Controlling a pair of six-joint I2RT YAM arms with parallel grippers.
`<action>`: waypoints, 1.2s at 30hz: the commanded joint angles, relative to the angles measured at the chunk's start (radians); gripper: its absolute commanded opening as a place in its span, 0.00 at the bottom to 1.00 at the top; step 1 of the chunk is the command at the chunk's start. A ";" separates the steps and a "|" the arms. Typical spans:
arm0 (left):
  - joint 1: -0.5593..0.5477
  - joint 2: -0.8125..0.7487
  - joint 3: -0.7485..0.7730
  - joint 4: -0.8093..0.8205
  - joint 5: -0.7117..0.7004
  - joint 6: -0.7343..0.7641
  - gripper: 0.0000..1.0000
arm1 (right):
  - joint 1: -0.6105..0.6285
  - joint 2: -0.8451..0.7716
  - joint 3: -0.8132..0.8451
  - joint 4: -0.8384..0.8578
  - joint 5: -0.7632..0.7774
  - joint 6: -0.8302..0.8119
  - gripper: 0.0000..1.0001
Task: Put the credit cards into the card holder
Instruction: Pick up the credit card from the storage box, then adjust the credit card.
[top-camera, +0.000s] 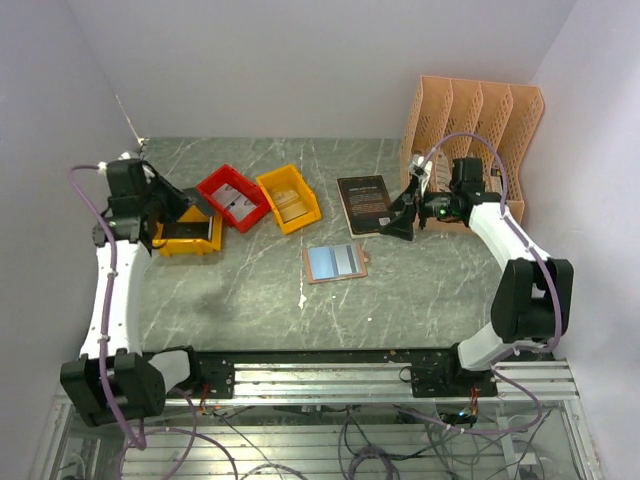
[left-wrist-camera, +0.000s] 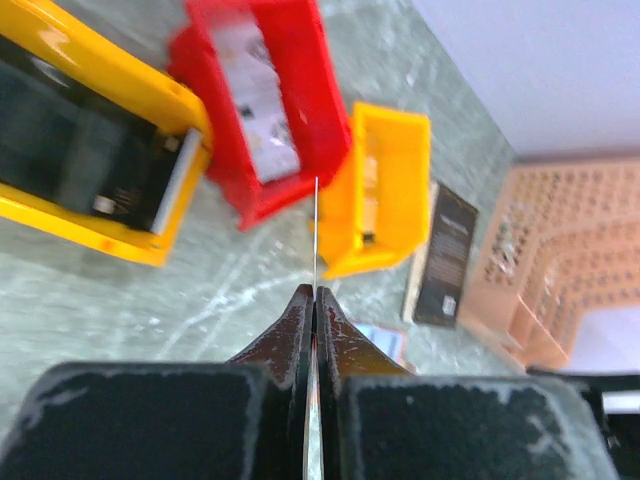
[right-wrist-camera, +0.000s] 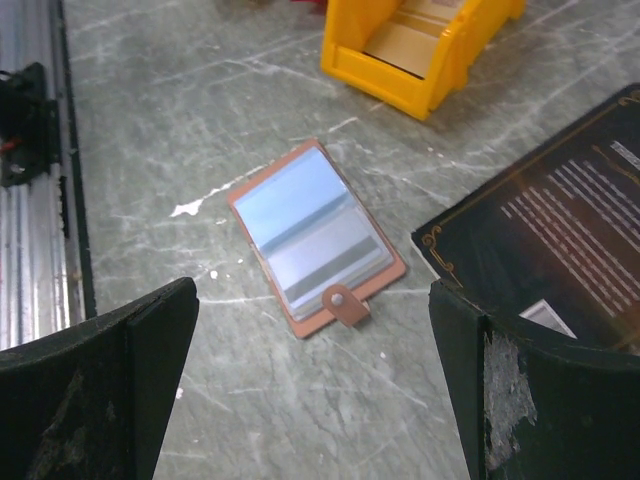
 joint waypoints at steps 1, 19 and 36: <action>-0.130 -0.073 -0.137 0.204 0.126 -0.140 0.07 | 0.002 -0.122 -0.104 0.295 0.113 0.198 1.00; -0.643 -0.047 -0.581 1.192 0.213 -0.266 0.07 | -0.005 -0.068 -0.137 0.404 -0.113 0.405 1.00; -0.799 0.185 -0.574 1.497 0.293 -0.058 0.07 | 0.168 -0.053 -0.151 0.429 -0.164 0.426 1.00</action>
